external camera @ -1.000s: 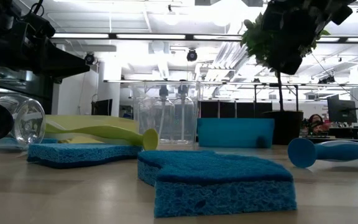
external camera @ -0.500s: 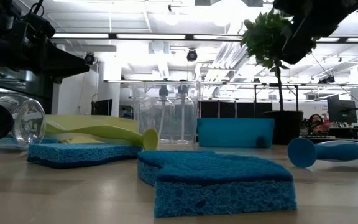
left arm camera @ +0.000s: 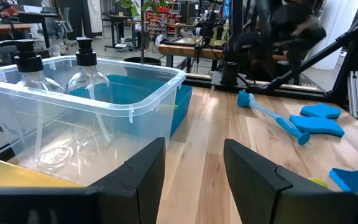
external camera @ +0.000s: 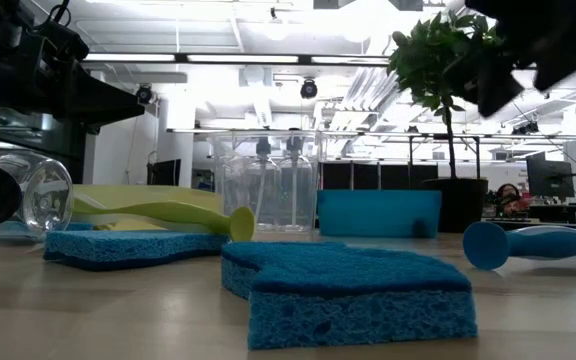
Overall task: Pick & Place Kitchen Sink Supplies
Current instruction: Put the blue dish brush into the blue bin
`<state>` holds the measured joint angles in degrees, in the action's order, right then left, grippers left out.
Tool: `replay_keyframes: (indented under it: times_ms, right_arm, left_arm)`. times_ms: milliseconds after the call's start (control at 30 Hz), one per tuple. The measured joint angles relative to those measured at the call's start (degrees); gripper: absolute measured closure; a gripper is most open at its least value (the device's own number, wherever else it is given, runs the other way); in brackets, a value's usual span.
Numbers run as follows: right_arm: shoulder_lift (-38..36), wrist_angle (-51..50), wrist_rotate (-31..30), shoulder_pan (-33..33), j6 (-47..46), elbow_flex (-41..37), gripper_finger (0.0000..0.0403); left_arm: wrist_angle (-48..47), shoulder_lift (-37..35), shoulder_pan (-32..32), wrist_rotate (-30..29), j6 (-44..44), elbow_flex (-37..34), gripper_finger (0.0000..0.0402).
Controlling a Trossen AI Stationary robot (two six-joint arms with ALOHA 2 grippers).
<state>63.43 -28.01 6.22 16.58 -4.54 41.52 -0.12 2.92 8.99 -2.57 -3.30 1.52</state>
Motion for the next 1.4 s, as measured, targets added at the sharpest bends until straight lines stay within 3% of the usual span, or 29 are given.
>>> replay_keyframes:
  times_ms: [600, 1400]
  right_arm:
    - [19.5, 6.7, -7.8, 9.5, 7.4, 0.0, 0.0162]
    - [28.3, 14.7, -9.6, 10.5, 7.8, 0.0, 0.0163]
  left_arm:
    - [0.0, 0.0, 0.0, 0.0, 0.0, 0.0, 0.0241]
    - [0.0, 0.0, 0.0, 0.0, 0.0, 0.0, 0.0241]
